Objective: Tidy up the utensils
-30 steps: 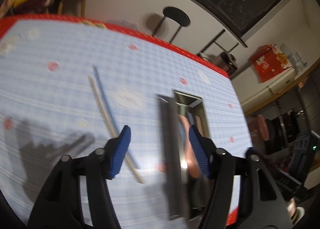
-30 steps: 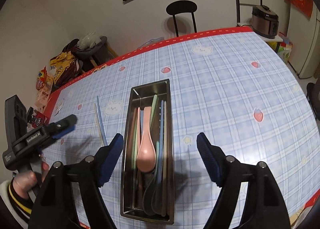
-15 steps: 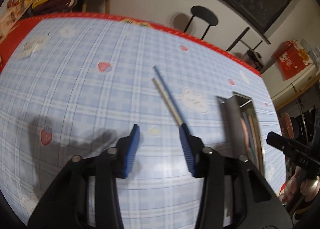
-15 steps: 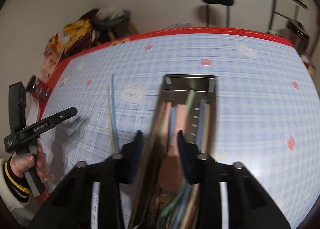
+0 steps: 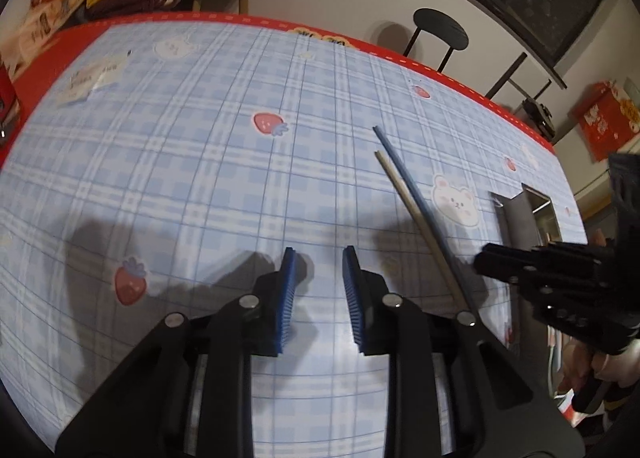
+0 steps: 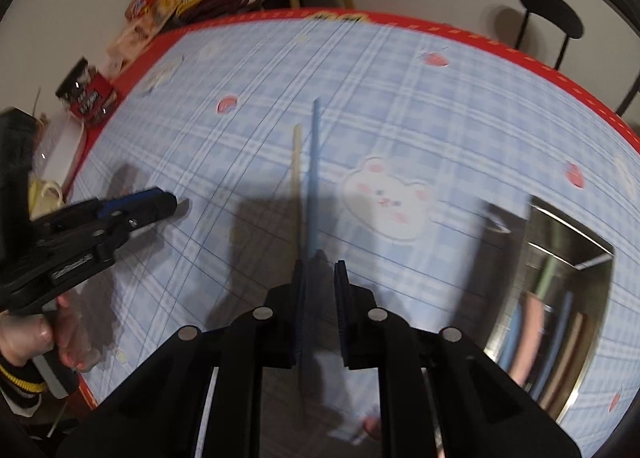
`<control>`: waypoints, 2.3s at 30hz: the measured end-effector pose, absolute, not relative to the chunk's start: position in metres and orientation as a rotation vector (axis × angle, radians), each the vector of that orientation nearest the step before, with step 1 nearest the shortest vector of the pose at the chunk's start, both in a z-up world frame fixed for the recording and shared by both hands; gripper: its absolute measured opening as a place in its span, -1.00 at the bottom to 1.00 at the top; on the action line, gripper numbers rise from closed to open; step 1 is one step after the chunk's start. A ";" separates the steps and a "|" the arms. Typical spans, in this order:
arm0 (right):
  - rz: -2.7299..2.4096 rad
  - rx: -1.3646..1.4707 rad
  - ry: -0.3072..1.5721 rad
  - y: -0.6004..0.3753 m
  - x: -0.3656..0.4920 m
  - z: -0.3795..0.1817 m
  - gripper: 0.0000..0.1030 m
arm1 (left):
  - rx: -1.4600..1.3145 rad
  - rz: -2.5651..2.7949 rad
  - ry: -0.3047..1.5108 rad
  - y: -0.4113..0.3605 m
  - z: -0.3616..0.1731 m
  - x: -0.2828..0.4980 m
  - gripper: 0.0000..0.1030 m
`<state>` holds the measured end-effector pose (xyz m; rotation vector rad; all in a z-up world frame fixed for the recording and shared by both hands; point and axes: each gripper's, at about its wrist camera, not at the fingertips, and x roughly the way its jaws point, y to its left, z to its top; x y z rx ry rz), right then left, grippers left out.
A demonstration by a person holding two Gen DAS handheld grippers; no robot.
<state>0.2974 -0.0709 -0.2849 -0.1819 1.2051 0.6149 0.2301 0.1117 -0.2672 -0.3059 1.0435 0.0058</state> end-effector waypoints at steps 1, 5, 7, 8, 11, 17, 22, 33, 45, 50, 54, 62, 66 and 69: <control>0.615 -0.190 1.213 -0.067 0.297 -0.288 -0.72 | -0.298 0.004 1.042 0.110 -0.266 0.230 -0.50; 0.607 -0.197 1.229 -0.060 0.301 -0.296 -0.72 | -0.300 0.002 1.045 0.111 -0.268 0.229 -0.50; 0.609 -0.213 1.228 -0.058 0.302 -0.295 -0.72 | -0.311 0.003 1.046 0.111 -0.269 0.229 -0.50; 0.610 -0.222 1.228 -0.057 0.304 -0.295 -0.72 | -0.311 0.001 1.046 0.111 -0.269 0.230 -0.50; 0.605 -0.211 1.239 -0.062 0.309 -0.296 -0.74 | -0.308 -0.009 1.048 0.107 -0.270 0.232 -0.50; 0.609 -0.208 1.251 -0.072 0.310 -0.297 -0.86 | -0.300 -0.031 1.056 0.093 -0.272 0.238 -0.48; 0.589 -0.190 1.262 -0.085 0.310 -0.296 -0.87 | -0.306 -0.046 1.065 0.085 -0.274 0.245 -0.45; 0.559 -0.136 1.286 -0.104 0.314 -0.296 -0.87 | -0.295 -0.133 1.095 0.056 -0.286 0.285 -0.37; 0.557 -0.147 1.272 -0.106 0.312 -0.295 -0.87 | -0.207 -0.112 1.104 0.033 -0.286 0.307 -0.23; 0.551 -0.141 1.274 -0.104 0.312 -0.295 -0.87 | -0.161 -0.089 1.098 0.022 -0.286 0.305 -0.24; 0.544 -0.135 1.273 -0.102 0.312 -0.296 -0.87 | -0.289 -0.107 1.080 0.042 -0.290 0.299 -0.91; 0.521 -0.106 1.271 -0.105 0.311 -0.297 -0.87 | -0.290 -0.119 1.093 0.068 -0.292 0.293 -0.91; 0.524 -0.107 1.269 -0.105 0.311 -0.297 -0.87 | -0.436 -0.157 1.120 0.077 -0.291 0.295 -0.89; 0.527 -0.107 1.270 -0.105 0.311 -0.296 -0.87 | -0.366 -0.194 1.126 0.059 -0.291 0.292 -0.73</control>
